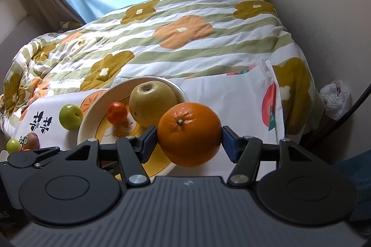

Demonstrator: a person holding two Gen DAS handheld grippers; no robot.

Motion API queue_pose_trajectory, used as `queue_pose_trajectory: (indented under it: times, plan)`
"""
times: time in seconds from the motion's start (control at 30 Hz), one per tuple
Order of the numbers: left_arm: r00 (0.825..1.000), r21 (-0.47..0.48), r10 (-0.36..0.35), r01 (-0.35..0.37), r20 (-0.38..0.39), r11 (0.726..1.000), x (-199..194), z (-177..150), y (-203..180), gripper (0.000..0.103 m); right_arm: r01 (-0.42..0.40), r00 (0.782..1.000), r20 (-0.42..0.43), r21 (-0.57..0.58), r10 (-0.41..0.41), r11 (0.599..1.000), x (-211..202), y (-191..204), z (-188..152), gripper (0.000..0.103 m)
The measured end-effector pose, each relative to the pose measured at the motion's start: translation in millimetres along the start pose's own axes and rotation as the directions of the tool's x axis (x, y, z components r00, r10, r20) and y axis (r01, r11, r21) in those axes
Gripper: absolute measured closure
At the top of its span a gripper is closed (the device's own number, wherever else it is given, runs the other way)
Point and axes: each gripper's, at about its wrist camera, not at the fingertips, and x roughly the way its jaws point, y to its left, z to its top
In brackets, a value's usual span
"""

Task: Organize fruits
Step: 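Lower the mandarin and orange into the duck bowl and open both tools, then withdraw both tools from the bowl toward the remaining fruits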

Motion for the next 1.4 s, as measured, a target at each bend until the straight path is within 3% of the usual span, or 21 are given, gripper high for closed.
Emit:
queue_pose_trajectory:
  times: [0.03,0.1,0.63,1.13,1.2,1.23,1.3,1.4]
  plan:
    - [1.0,0.004,0.003,-0.003,0.009,1.0,-2,0,0,0.032,0.001,1.0,-0.001,-0.001,-0.001,1.0,1,-1,0,0.028]
    - [1.0,0.005,0.012,-0.012,0.023,1.0,-6,0,1,0.024,0.004,1.0,-0.002,-0.003,-0.004,1.0,3,-3,1,0.028]
    - [0.989,-0.102,0.132,-0.125,0.062,0.987,-44,-11,40,0.003,-0.05,0.999,-0.021,-0.058,0.049,0.997,13,25,-2,0.028]
    - [0.98,-0.141,0.192,-0.184,0.051,0.973,-61,-33,56,0.002,-0.08,0.996,-0.048,-0.126,0.074,0.989,46,50,-14,0.026]
    - [0.978,-0.149,0.202,-0.192,0.055,0.97,-63,-34,56,0.002,-0.08,0.997,-0.009,-0.132,0.079,0.988,39,50,-14,0.013]
    - [0.976,-0.151,0.209,-0.198,0.059,0.968,-65,-35,56,0.002,-0.065,0.998,0.019,-0.131,0.068,0.989,34,50,-14,0.0]
    - [0.974,-0.155,0.217,-0.204,0.066,0.966,-69,-36,55,0.002,-0.042,0.997,0.058,-0.119,0.049,0.992,28,47,-14,0.0]
    - [0.972,-0.161,0.222,-0.208,0.073,0.965,-76,-38,53,0.002,-0.03,0.998,0.045,-0.101,0.035,0.994,24,42,-13,0.0]
